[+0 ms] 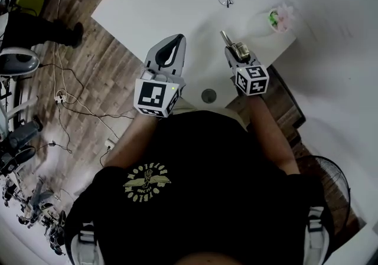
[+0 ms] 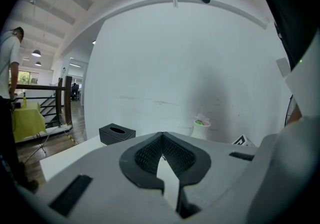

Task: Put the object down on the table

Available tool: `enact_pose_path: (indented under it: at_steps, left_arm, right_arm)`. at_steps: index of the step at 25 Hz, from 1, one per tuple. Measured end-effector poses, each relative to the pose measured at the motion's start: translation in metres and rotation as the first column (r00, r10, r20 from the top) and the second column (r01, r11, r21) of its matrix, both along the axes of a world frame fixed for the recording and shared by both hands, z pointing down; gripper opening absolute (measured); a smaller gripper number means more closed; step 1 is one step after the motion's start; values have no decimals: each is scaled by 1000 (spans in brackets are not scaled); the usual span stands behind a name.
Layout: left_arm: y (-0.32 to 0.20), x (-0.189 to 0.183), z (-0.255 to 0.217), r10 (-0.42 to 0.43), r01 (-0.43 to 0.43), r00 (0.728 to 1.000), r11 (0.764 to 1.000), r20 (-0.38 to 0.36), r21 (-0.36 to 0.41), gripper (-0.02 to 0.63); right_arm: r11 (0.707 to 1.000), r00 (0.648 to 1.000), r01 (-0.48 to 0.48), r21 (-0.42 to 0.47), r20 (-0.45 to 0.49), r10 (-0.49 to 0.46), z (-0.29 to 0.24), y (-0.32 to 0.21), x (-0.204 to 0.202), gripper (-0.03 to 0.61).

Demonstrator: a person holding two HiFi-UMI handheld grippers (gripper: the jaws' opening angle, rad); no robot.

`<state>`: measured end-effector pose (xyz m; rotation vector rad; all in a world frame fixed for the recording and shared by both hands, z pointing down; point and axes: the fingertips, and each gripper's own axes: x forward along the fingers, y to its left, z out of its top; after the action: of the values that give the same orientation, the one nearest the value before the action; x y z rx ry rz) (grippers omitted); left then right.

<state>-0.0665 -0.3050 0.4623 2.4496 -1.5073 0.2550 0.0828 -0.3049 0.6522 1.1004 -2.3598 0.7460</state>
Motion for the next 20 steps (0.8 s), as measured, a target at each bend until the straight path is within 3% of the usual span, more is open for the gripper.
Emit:
enact_pose_path:
  at_steps: [20]
  left_arm:
    - [1, -2, 6, 1, -1, 1000, 1000, 8, -16, 6]
  right_arm:
    - [984, 997, -12, -178, -73, -1, 80, 10, 5, 110]
